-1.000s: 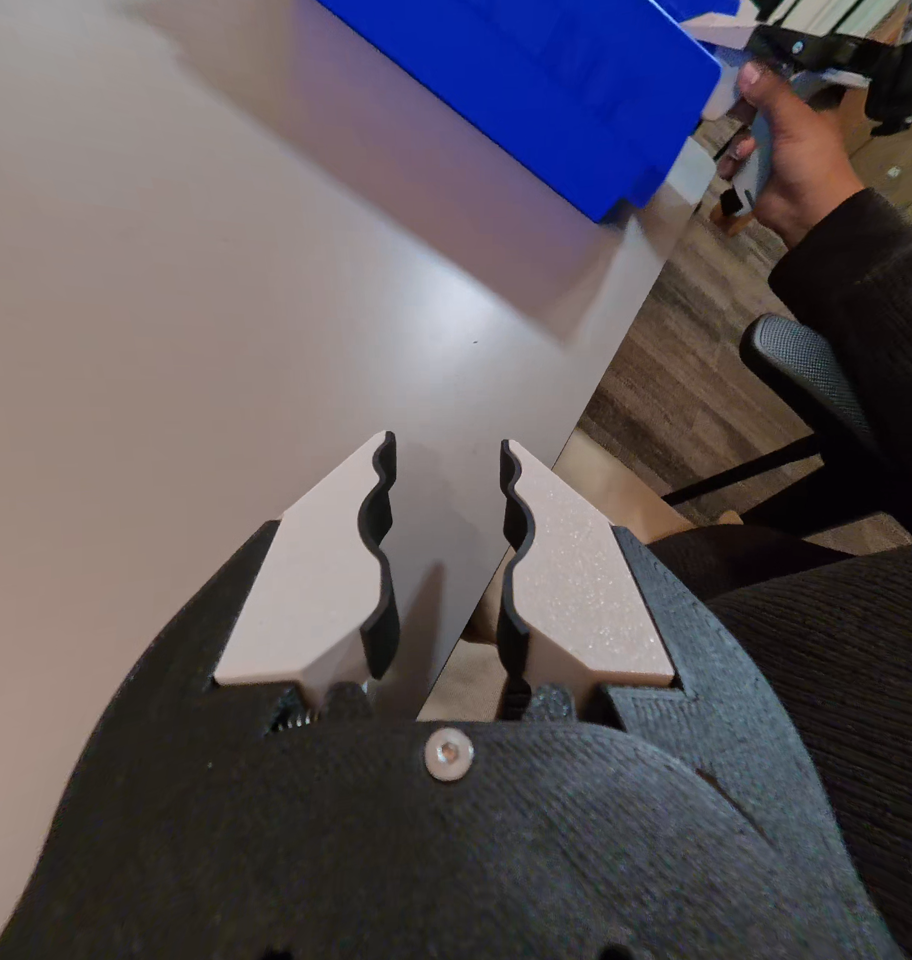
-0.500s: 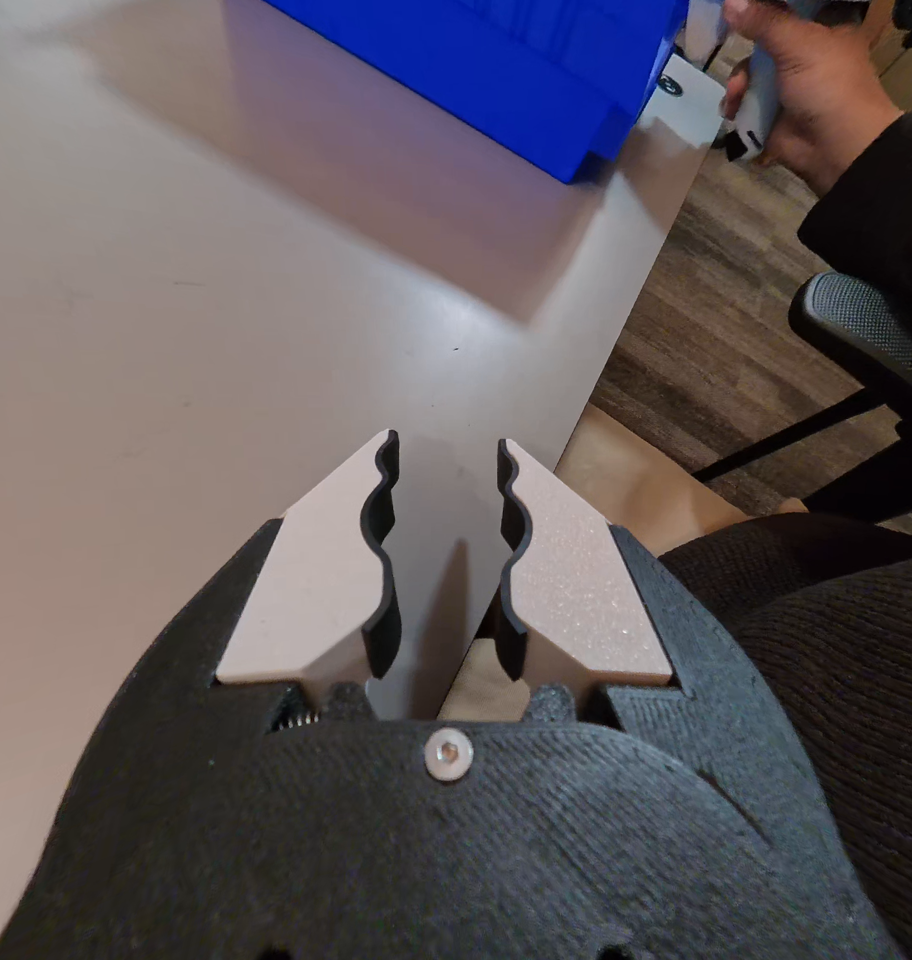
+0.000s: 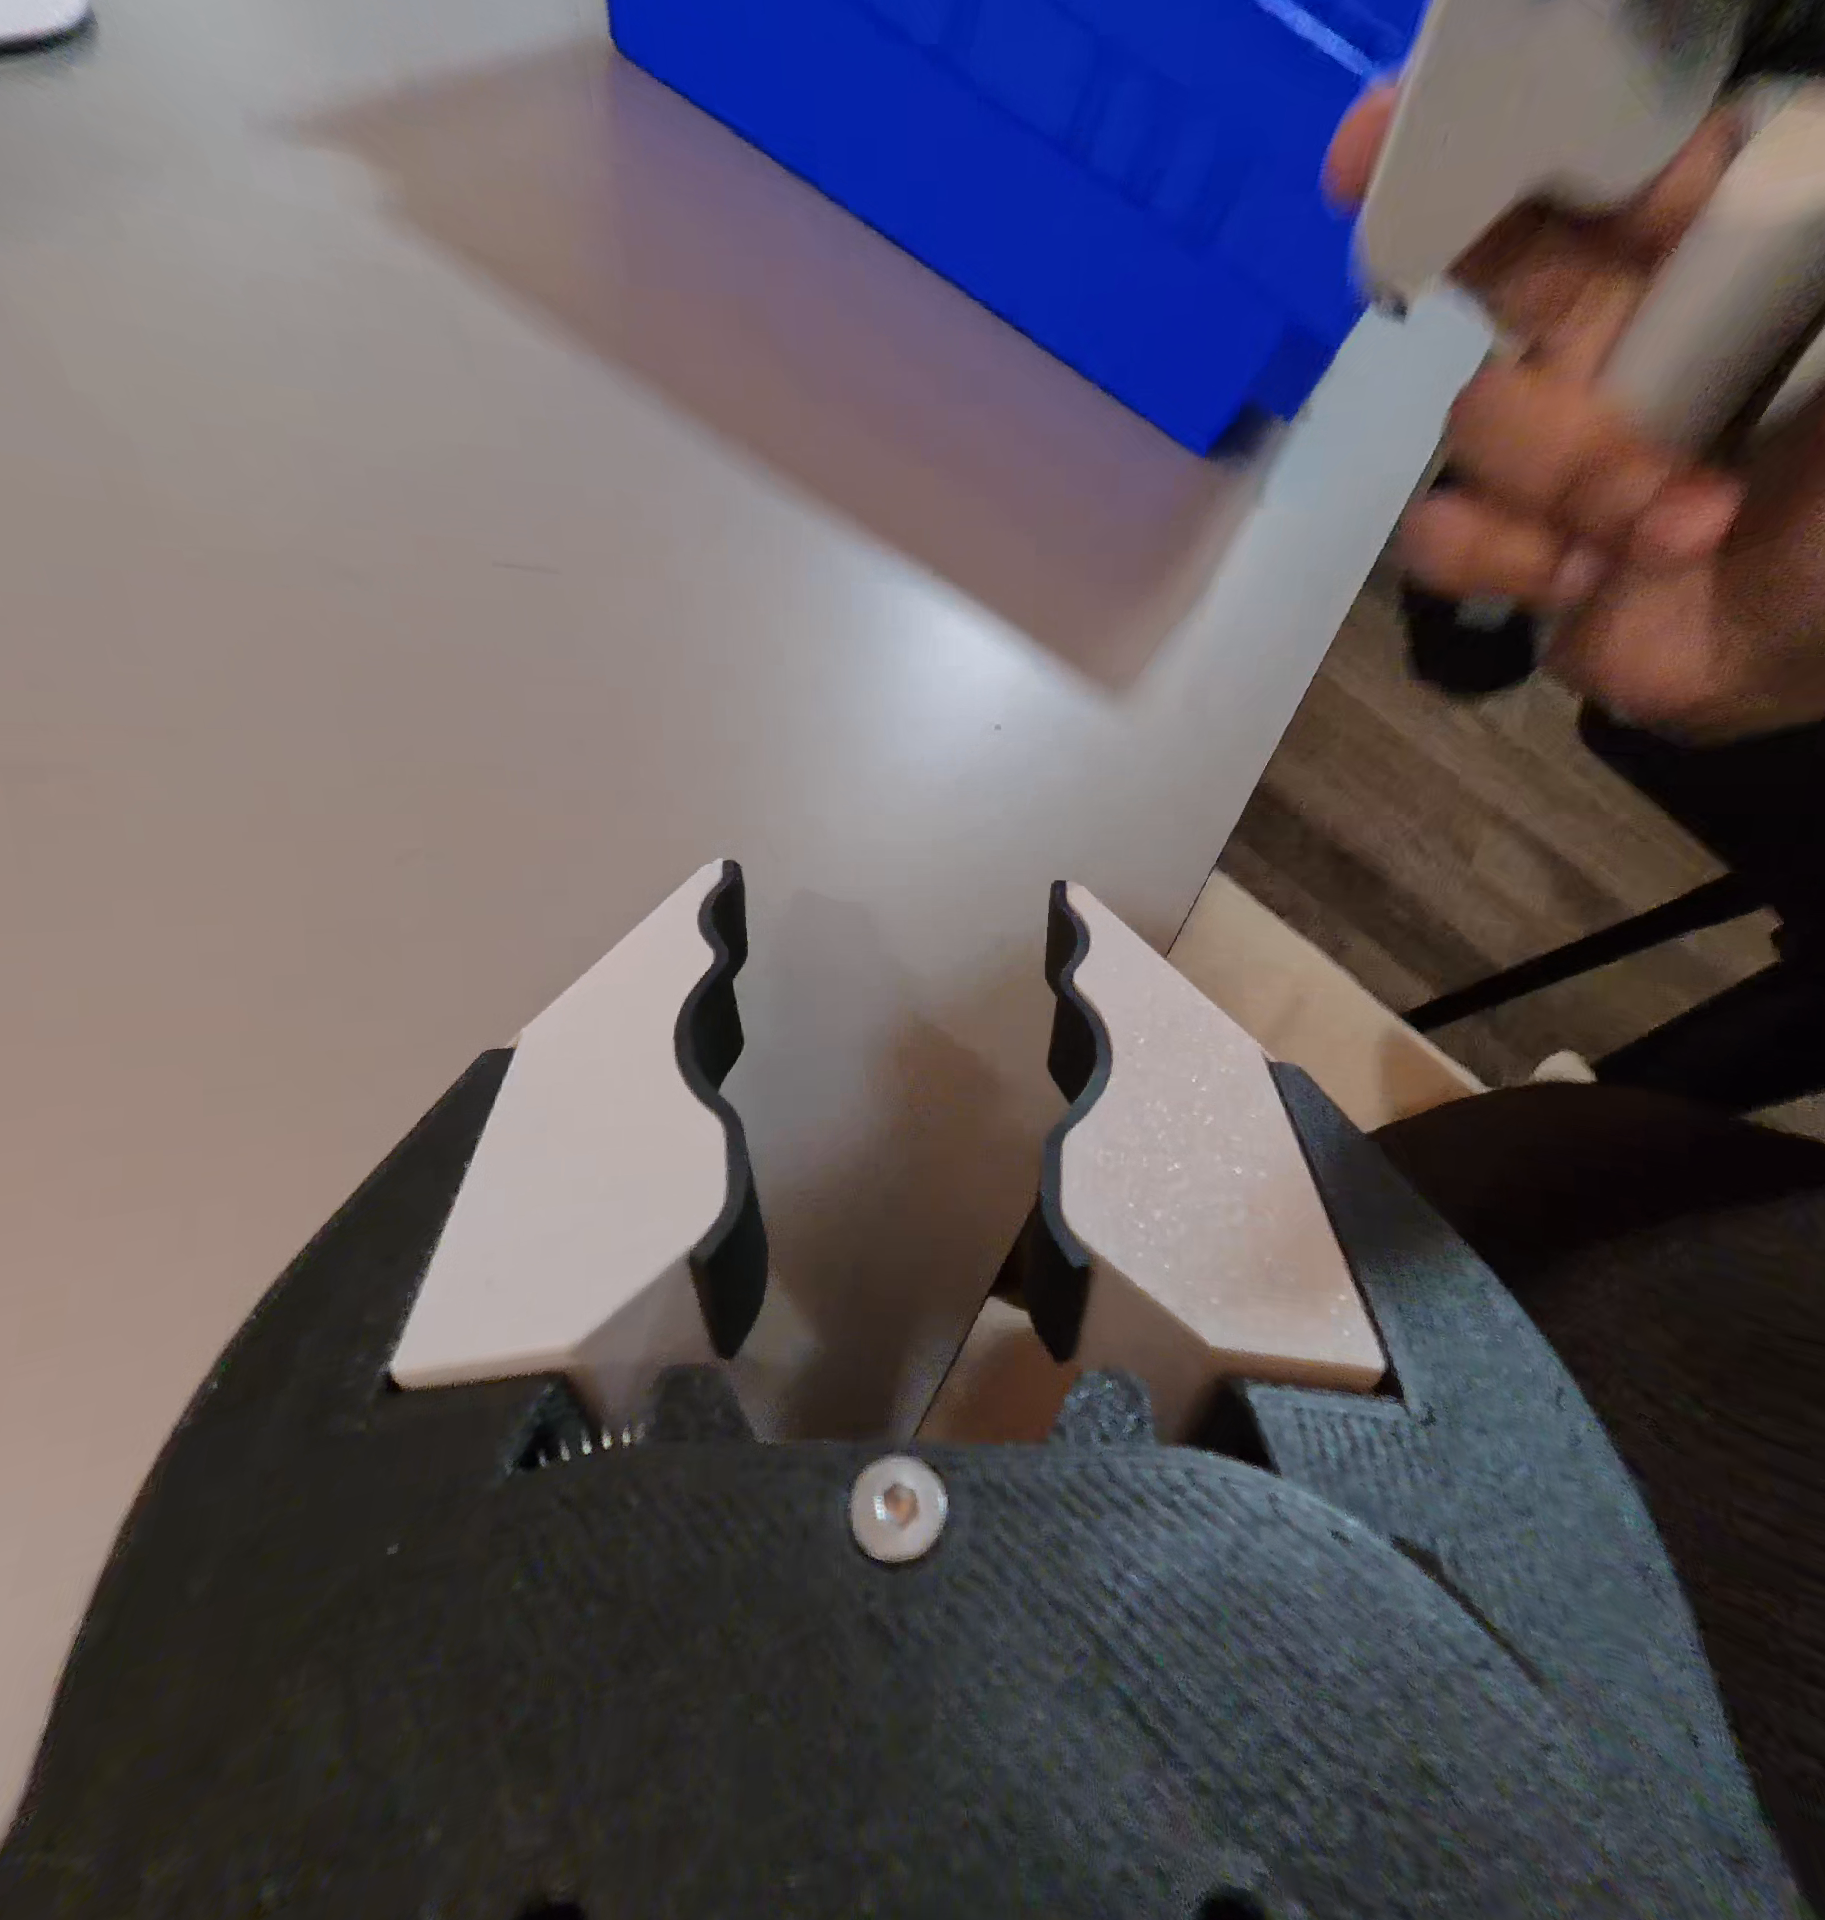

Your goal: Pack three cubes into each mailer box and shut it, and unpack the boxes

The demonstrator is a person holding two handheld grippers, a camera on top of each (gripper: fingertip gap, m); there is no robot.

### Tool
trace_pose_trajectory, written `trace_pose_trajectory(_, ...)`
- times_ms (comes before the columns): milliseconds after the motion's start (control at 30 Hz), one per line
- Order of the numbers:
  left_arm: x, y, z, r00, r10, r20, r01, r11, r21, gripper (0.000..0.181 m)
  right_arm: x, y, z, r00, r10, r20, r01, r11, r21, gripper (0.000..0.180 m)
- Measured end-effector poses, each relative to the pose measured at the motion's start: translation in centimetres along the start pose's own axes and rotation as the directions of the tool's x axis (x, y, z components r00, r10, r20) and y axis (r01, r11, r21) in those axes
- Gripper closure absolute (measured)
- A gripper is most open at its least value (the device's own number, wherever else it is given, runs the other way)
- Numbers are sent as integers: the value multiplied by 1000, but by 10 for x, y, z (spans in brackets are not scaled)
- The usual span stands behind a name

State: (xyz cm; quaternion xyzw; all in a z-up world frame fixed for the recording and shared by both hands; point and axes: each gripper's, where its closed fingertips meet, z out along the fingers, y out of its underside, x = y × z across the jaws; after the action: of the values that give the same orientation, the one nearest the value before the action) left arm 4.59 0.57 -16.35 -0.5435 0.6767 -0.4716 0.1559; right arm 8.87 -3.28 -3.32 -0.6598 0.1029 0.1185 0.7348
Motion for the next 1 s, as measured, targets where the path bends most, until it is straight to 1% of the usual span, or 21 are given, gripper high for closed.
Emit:
trace_pose_trajectory(33, -3, -4, -4, 1000, -25, -7, 26, 999, 25, 123, -5, 17, 9, 999, -39, 18, 41, 996, -85, 96)
trace_pose_trajectory(100, -9, -11, -13, 996, -90, -27, 92, 993, 73, 116, -1, 43, 18, 989, -149, -11, 144, 969, -203, 97)
trace_pose_trajectory(133, -13, -14, -17, 991, -132, -31, 135, 986, 95, 109, 3, 51, 19, 985, -171, -31, 160, 960, -230, 97)
trace_pose_trajectory(167, -16, -18, -21, 984, -173, -44, 177, 977, 121, 102, 6, 55, 21, 987, -158, -39, 144, 959, -243, 97)
trace_pose_trajectory(233, -20, -28, -29, 968, -239, -78, 250, 952, 176, 88, 7, 60, 24, 997, -67, -29, 58, 965, -254, 92)
trace_pose_trajectory(300, -30, -34, -39, 965, -254, -70, 264, 939, 222, 85, 11, 62, 26, 1000, 9, -19, -13, 967, -253, 89)
trace_pose_trajectory(367, -38, -41, -53, 964, -260, -56, 266, 929, 256, 80, 16, 61, 26, 999, 35, -21, -39, 967, -251, 89)
trace_pose_trajectory(467, -46, -53, -86, 948, -305, -88, 318, 900, 297, 82, 22, 62, 27, 999, 43, -13, -45, 965, -257, 90)
trace_pose_trajectory(533, -58, -64, -115, 945, -316, -84, 326, 888, 325, 76, 24, 64, 28, 998, 63, -1, -61, 962, -265, 90)
trace_pose_trajectory(600, -82, -76, -154, 956, -292, -5, 274, 891, 362, 71, 23, 68, 31, 997, 72, 14, -65, 959, -277, 92)
trace_pose_trajectory(633, -100, -84, -178, 957, -278, 78, 228, 893, 388, 68, 24, 71, 32, 998, 63, 17, -55, 956, -288, 92)
trace_pose_trajectory(667, -124, -93, -206, 941, -281, 189, 183, 892, 413, 63, 26, 74, 34, 999, 35, 11, -30, 953, -302, 92)
trace_pose_trajectory(733, -168, -114, -267, 880, -273, 388, 78, 890, 450, 62, 37, 77, 38, 998, -65, -25, 54, 943, -328, 95)
trace_pose_trajectory(767, -190, -122, -295, 840, -249, 481, 17, 900, 436, 61, 39, 78, 41, 994, -103, -28, 87, 938, -336, 97)
trace_pose_trajectory(800, -215, -127, -321, 786, -209, 582, -46, 918, 393, 62, 40, 79, 43, 992, -120, -26, 103, 933, -343, 98)
trace_pose_trajectory(833, -243, -128, -344, 718, -151, 679, -101, 943, 316, 60, 40, 81, 46, 993, -117, -23, 102, 932, -349, 98)
trace_pose_trajectory(867, -273, -124, -363, 649, -75, 757, -134, 969, 210, 57, 37, 82, 49, 995, -103, -15, 91, 933, -349, 100)
trace_pose_trajectory(900, -300, -114, -374, 613, 20, 790, -129, 989, 76, 55, 34, 83, 51, 996, -85, -7, 78, 935, -347, 102)
trace_pose_trajectory(933, -319, -98, -372, 643, 129, 754, -106, 991, -79, 58, 32, 84, 54, 997, -79, 0, 74, 935, -345, 107)
trace_pose_trajectory(967, -326, -77, -362, 724, 244, 646, -109, 964, -242, 57, 31, 83, 55, 995, -99, 5, 95, 936, -339, 120)
trace_pose_trajectory(1000, -334, -59, -359, 755, 326, 569, -133, 926, -354, 60, 32, 78, 56, 990, -143, -5, 134, 940, -315, 130)
